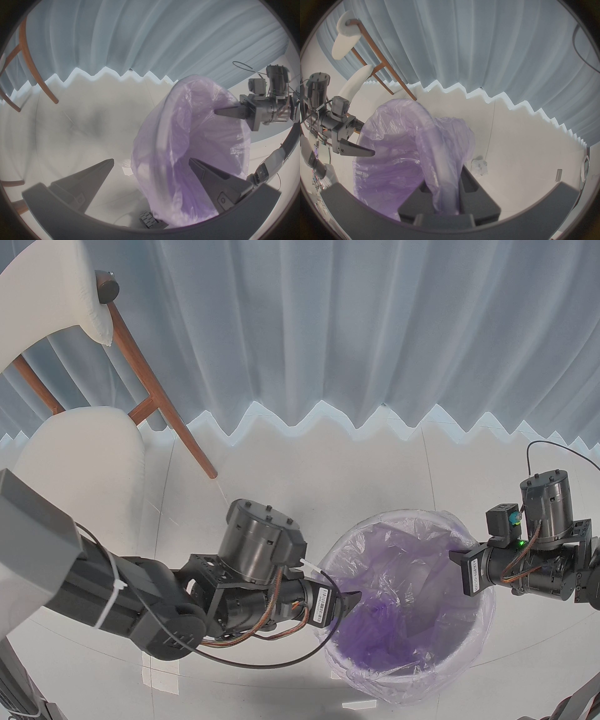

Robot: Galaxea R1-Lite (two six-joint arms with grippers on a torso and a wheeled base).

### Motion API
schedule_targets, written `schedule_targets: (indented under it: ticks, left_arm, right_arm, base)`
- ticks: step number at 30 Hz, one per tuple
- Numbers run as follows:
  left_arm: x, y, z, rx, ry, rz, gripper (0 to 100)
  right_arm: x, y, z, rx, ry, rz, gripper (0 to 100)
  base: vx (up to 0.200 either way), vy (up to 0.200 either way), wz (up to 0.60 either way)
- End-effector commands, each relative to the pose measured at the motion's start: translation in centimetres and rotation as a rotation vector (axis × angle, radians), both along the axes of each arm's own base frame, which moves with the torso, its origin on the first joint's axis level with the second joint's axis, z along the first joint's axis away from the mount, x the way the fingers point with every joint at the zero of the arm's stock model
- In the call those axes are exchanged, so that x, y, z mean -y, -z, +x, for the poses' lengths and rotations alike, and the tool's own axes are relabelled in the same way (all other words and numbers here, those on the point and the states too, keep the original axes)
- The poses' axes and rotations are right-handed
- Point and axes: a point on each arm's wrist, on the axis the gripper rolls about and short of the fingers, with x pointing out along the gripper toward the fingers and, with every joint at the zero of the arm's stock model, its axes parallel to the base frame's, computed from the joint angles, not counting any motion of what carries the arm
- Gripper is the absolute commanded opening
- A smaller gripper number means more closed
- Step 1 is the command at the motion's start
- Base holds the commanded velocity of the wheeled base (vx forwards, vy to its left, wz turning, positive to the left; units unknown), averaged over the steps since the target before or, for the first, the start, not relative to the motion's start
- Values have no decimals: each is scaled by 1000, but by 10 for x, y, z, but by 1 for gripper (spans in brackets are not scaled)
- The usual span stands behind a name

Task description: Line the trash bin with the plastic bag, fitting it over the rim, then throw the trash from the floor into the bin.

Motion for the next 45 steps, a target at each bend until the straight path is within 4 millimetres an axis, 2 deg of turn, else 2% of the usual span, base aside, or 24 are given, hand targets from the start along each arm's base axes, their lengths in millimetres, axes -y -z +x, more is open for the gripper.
schedule_targets:
  ticks: [1,6,7,18,19,27,33,39,42,45]
  left_arm:
    - [13,19,6,-22,-1,37,100]
    - [17,23,6,-11,-15,54,100]
    - [19,22,5,-10,-12,53,0]
    - [22,17,6,13,-24,44,0]
    - [22,17,6,13,-24,44,0]
    - [18,20,8,0,-61,50,0]
    - [1,19,19,-28,-149,23,0]
    - [-22,2,19,-23,-185,-24,0]
    - [-50,-10,6,-60,-124,-84,0]
    - [-69,-16,2,-78,-73,-142,0]
  right_arm:
    - [-1,1,-1,-1,-7,-9,0]
    - [-1,2,-2,-2,-9,-10,0]
    - [-1,2,-2,-2,-9,-10,0]
    - [-2,3,-4,-6,-14,-14,0]
    - [-1,3,-4,-6,-14,-14,100]
    - [1,-11,-7,64,-4,52,100]
    - [19,-11,-28,60,40,102,100]
    - [42,-13,-23,45,125,201,100]
    - [49,-30,-14,25,156,401,100]
    - [48,-37,-18,-57,113,600,100]
  base:
    - [0,0,0]
    - [0,0,0]
    - [0,0,0]
    - [0,0,0]
    - [0,0,0]
    - [0,0,0]
    - [0,0,0]
    - [0,0,0]
    - [0,0,0]
    - [0,0,0]
